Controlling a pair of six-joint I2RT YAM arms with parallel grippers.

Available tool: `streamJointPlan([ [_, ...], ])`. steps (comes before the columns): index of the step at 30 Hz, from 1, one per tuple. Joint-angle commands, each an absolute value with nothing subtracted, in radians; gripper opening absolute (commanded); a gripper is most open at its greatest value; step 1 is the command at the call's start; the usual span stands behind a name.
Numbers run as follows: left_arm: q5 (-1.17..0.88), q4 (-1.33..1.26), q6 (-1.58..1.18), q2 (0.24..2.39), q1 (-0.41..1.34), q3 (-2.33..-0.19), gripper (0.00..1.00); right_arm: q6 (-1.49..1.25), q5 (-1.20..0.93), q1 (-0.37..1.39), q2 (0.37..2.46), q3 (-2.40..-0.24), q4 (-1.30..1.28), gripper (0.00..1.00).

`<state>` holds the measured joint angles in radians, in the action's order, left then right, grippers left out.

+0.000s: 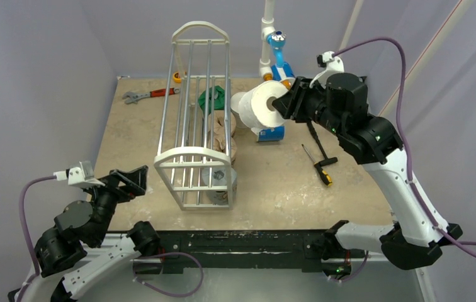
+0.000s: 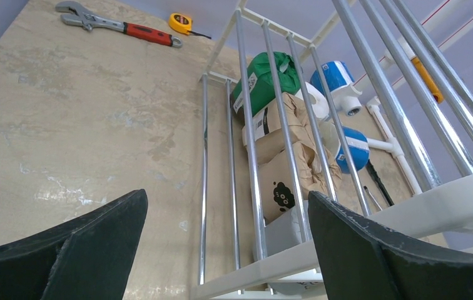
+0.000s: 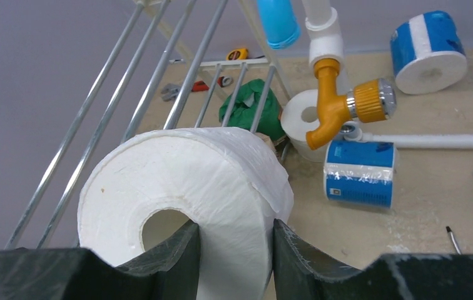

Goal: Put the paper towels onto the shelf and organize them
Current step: Place the paper towel on the shelf.

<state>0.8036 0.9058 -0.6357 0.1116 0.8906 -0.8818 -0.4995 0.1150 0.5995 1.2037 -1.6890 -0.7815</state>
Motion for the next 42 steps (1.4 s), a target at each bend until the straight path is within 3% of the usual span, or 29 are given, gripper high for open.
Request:
streamJointPlan([
  [1, 0.805, 0.867, -0.638, 0.143, 0.894, -0.908, 0.99, -0.505, 0.026, 0.65, 1.228, -1.743, -0.634, 0.17],
  [16, 0.815, 0.861, -0.633, 0.17, 0.893, -0.912, 0.99, -0.471, 0.077, 0.732, 1.401, -2.029, -0.637, 0.17],
  [25, 0.792, 0.824, -0.615, 0.22, 0.893, -0.92, 0.99, -0.5, 0.044, 0.736, 1.669, -2.44, -0.885, 0.16],
  [42, 0.802, 0.82, -0.602, 0.213, 0.893, -0.908, 0.99, -0.523, 0.004, 0.736, 1.763, -2.452, -0.849, 0.18],
])
